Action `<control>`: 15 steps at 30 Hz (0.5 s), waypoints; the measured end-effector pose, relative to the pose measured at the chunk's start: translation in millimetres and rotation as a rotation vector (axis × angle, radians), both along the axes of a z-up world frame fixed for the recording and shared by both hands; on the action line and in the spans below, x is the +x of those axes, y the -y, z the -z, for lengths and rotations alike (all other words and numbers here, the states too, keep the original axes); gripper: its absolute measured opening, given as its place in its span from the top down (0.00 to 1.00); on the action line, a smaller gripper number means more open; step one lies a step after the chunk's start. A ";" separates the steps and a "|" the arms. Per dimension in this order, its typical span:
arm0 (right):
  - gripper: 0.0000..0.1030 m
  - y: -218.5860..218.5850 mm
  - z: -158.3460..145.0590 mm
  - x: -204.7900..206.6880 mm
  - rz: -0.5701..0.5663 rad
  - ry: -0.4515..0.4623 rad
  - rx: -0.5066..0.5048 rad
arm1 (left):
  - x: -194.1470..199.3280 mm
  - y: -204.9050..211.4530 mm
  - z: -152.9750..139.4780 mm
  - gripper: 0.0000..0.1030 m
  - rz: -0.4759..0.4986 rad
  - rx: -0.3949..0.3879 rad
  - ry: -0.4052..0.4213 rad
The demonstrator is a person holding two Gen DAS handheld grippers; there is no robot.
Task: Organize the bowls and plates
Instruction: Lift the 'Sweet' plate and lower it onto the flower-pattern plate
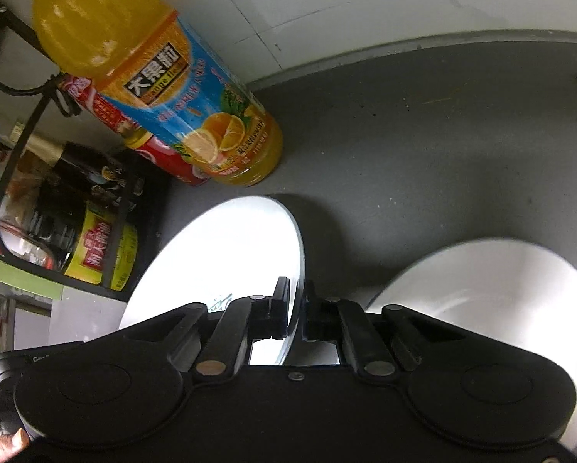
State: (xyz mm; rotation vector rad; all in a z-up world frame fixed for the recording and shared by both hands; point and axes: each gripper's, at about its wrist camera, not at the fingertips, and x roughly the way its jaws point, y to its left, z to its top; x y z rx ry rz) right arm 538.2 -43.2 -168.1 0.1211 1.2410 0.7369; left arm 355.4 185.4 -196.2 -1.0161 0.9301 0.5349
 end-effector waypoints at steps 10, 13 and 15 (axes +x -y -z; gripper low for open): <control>0.94 15.5 -15.9 -33.7 0.040 0.026 0.037 | -19.0 4.0 -25.7 0.95 0.060 0.030 0.010; 0.94 16.8 -23.3 -43.2 0.067 0.017 0.050 | -28.6 2.8 -33.4 0.95 0.074 0.044 0.014; 0.94 15.2 -29.5 -51.8 0.077 0.031 0.057 | -37.2 0.1 -38.2 0.95 0.085 0.038 0.016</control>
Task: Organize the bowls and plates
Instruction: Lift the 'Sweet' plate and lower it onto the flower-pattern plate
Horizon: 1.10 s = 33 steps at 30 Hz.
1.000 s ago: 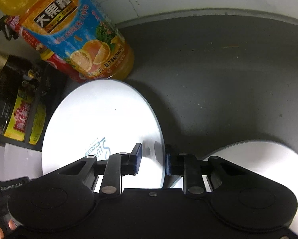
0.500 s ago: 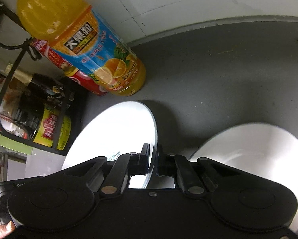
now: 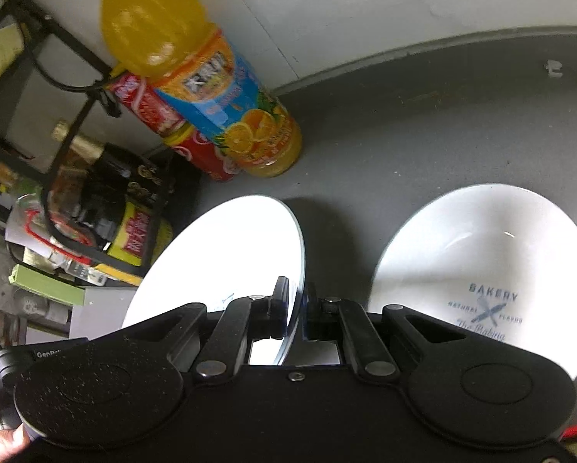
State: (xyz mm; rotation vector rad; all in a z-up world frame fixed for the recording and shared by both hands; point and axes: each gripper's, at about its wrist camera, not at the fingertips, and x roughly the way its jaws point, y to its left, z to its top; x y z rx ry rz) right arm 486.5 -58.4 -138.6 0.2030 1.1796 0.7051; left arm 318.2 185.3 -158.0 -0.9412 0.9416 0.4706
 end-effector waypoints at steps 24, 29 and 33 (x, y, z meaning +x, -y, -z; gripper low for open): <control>0.94 -11.5 -0.2 -109.1 0.048 0.017 0.040 | -104.0 -16.2 -17.3 0.95 0.054 0.042 -0.002; 0.94 -13.6 4.4 -120.8 0.044 0.019 0.023 | -116.0 -17.1 -8.7 0.94 0.053 0.025 -0.017; 0.94 -17.4 5.8 -126.5 0.025 0.044 -0.014 | -122.7 -17.7 -2.8 0.94 0.056 0.008 -0.025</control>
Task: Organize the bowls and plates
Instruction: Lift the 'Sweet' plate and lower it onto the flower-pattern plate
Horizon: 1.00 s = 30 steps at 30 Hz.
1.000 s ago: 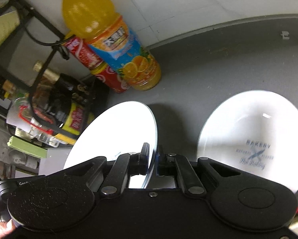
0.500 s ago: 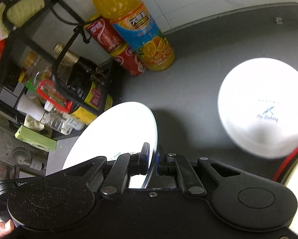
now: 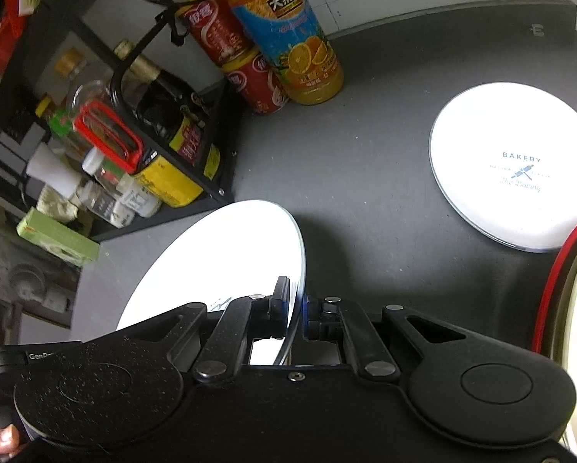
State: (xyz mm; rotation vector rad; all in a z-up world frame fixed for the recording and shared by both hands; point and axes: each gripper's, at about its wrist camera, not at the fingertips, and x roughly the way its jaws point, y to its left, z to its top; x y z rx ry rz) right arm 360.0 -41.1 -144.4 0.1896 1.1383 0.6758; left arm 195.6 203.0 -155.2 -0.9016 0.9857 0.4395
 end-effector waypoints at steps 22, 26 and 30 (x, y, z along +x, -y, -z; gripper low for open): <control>0.95 -17.3 11.7 -20.0 -0.055 0.073 -0.088 | -22.8 -2.1 37.6 0.88 -0.023 -0.039 -0.072; 0.94 -19.0 12.7 -20.6 -0.058 0.082 -0.099 | -20.8 -2.6 26.4 0.89 -0.005 0.007 -0.086; 0.94 -17.9 15.4 -18.7 -0.037 0.065 -0.080 | -20.6 -6.6 8.3 0.88 -0.009 0.067 -0.061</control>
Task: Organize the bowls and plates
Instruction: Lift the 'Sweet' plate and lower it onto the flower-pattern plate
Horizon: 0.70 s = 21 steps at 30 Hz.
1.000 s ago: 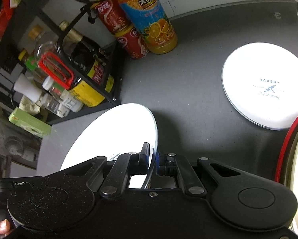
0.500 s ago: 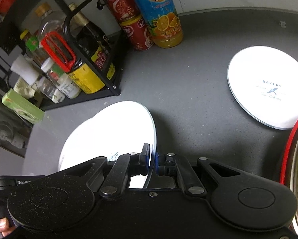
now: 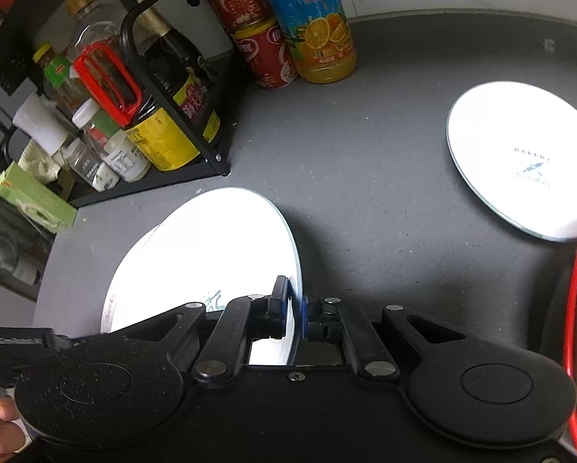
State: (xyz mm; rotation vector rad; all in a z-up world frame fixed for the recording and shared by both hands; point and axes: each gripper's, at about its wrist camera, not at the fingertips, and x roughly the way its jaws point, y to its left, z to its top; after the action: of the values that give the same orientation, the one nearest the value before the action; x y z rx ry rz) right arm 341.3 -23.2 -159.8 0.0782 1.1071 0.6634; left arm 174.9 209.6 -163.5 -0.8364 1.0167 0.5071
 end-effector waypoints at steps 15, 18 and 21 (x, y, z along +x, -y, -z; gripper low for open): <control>0.90 -8.9 13.4 -4.8 -0.014 -0.030 -0.015 | 6.5 -4.5 2.9 0.70 0.024 0.118 -0.065; 0.88 -15.0 16.3 -9.6 -0.036 -0.024 -0.043 | 3.4 -8.9 10.2 0.69 0.009 0.107 -0.091; 0.88 -18.6 20.8 -10.9 -0.039 -0.041 -0.048 | 1.6 -14.2 13.7 0.69 0.000 0.103 -0.090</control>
State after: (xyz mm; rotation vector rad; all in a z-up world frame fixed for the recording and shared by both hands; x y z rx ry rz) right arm 330.4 -4.6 -180.6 0.0295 1.1656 0.6719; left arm 176.5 223.8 -177.2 -0.7269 1.0643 0.5964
